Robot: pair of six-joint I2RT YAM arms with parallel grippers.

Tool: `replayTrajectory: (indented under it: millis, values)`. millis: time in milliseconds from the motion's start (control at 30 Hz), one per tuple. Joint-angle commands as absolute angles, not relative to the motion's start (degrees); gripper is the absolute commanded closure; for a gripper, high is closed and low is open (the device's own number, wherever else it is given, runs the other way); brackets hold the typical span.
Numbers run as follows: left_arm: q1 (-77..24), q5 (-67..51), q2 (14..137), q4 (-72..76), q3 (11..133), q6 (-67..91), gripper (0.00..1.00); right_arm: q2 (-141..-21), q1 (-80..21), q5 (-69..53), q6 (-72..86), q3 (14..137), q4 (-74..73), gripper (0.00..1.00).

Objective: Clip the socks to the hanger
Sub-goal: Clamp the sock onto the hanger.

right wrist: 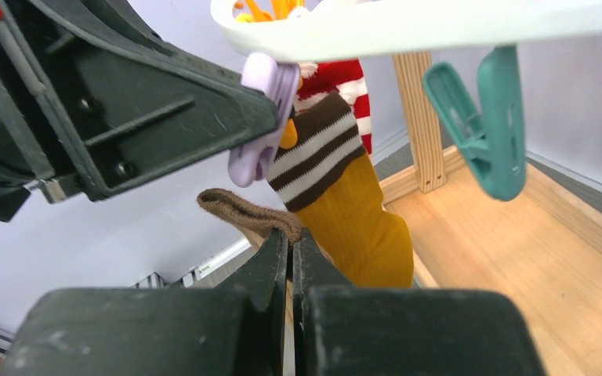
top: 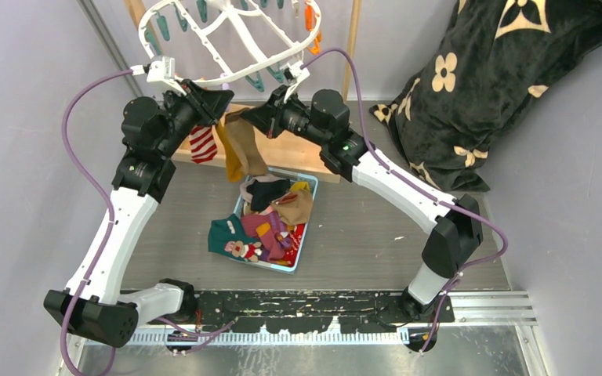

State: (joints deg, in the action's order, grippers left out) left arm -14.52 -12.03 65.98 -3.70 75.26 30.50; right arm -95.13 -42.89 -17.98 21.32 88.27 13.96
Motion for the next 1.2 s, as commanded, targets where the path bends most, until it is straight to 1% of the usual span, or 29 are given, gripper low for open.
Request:
replayTrajectory:
  millis: [0, 100, 333, 567, 1167]
  values:
    - [-14.4, -9.1, 65.7, -2.2, 76.4, 28.9, 0.89, -95.1, -42.8, -17.2, 21.0, 93.8, 13.4, 0.99]
    - [-14.4, -9.2, 65.8, -2.0, 76.6, 28.8, 0.92, -95.2, -43.0, -16.2, 20.6, 93.7, 12.7, 0.99]
    - [-14.5, -9.5, 65.9, -1.7, 77.2, 29.0, 0.94, -97.3, -43.5, -18.7, 20.5, 96.3, 8.2, 0.99]
    - [-14.5, -9.9, 66.1, -1.8, 77.6, 29.2, 0.94, -98.8, -43.5, -17.7, 20.9, 99.0, 5.6, 0.99]
    - [-14.5, -12.6, 66.0, -0.3, 77.1, 28.7, 0.97, -98.7, -43.5, -19.1, 22.2, 100.2, 6.7, 0.99]
